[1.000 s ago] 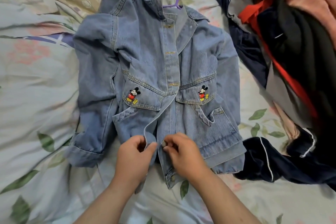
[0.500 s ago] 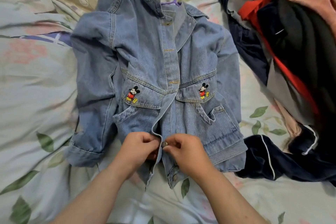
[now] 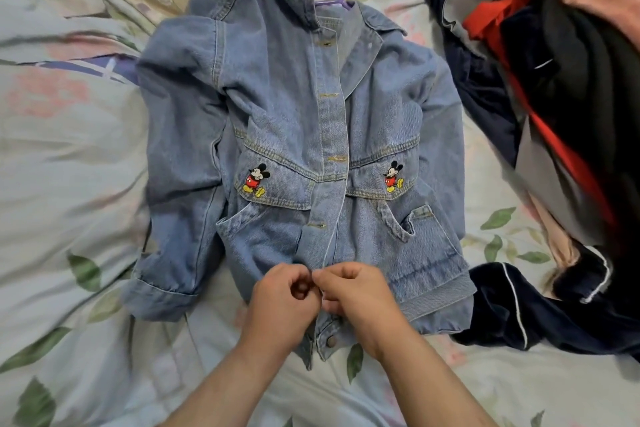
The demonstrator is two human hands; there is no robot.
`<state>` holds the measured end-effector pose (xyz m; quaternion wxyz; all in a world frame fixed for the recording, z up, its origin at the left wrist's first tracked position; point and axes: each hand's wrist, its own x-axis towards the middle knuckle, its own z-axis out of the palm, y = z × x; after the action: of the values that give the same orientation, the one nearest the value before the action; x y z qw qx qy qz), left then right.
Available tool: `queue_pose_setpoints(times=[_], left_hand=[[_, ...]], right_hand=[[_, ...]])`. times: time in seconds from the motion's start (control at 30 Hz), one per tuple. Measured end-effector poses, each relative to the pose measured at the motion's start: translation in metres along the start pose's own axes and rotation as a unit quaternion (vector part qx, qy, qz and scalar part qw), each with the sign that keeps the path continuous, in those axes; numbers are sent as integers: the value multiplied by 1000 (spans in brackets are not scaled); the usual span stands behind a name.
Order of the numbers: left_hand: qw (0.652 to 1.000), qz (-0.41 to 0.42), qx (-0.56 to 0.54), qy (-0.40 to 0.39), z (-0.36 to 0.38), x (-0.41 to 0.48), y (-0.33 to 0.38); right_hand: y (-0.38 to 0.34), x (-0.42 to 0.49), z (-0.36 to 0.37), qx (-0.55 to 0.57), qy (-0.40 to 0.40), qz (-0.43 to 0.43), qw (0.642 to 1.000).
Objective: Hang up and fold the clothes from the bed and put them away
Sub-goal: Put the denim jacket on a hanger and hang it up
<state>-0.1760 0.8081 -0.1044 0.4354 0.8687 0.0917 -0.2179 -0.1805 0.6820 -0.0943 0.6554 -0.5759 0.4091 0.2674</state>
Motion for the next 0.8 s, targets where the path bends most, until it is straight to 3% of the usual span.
queue_pose_setpoints(times=[0.3,0.47,0.57,0.7,0.8], left_hand=[[998,8,-51,39,6,-7,-3],[996,-4,-53,72,12,-8,-3],[988,-68,-114,83,15,-8,-3],[965,-166,-194,61,16,0,-3],[955,-195,-221,32,14,8,-6]], right_hand=[[9,19,7,-87,58,-11,995],[12,22,9,65,39,50,996],[10,23,8,143,20,86,986],[8,21,8,189,-10,109,976],[8,21,7,187,-29,118,975]])
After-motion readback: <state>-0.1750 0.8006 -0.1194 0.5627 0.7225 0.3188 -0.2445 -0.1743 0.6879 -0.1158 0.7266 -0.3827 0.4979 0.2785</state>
